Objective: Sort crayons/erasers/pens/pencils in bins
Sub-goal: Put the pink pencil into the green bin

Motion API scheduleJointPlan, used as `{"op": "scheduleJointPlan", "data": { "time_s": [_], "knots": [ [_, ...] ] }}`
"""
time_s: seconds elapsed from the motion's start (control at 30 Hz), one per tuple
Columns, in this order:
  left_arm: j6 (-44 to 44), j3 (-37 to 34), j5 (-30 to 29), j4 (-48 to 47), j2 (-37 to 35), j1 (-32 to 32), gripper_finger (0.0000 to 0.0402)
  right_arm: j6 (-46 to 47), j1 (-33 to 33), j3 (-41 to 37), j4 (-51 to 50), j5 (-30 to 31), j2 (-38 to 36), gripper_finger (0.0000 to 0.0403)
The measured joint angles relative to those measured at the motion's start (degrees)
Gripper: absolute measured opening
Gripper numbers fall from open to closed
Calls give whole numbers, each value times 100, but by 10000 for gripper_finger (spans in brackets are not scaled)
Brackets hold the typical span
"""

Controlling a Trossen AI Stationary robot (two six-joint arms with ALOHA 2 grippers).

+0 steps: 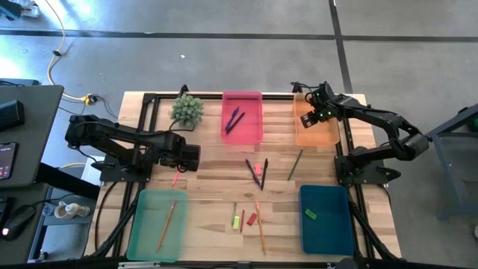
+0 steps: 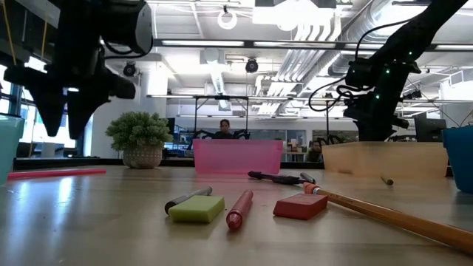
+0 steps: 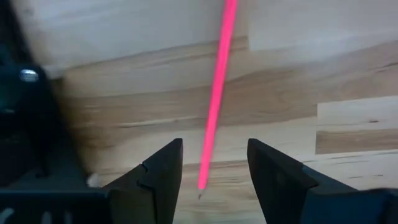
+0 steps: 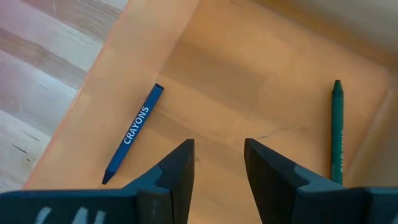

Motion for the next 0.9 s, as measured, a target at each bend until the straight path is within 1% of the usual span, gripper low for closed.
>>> {"op": "scheduleJointPlan", "data": {
  "time_s": [0.23, 0.43, 0.7, 0.9],
  "knots": [
    [113, -542, 229, 812, 0, 14, 162, 6, 0, 0, 7, 1, 0, 133],
    [76, -964, 435, 1034, 0, 14, 161, 12, 0, 0, 21, 2, 0, 133],
    [23, -1492, 728, 1861, -22, 14, 161, 17, 0, 2, 19, 0, 0, 133],
    [-27, -1565, 707, 1872, -28, 0, 156, 19, 3, 2, 18, 0, -3, 133]
  ]
}}
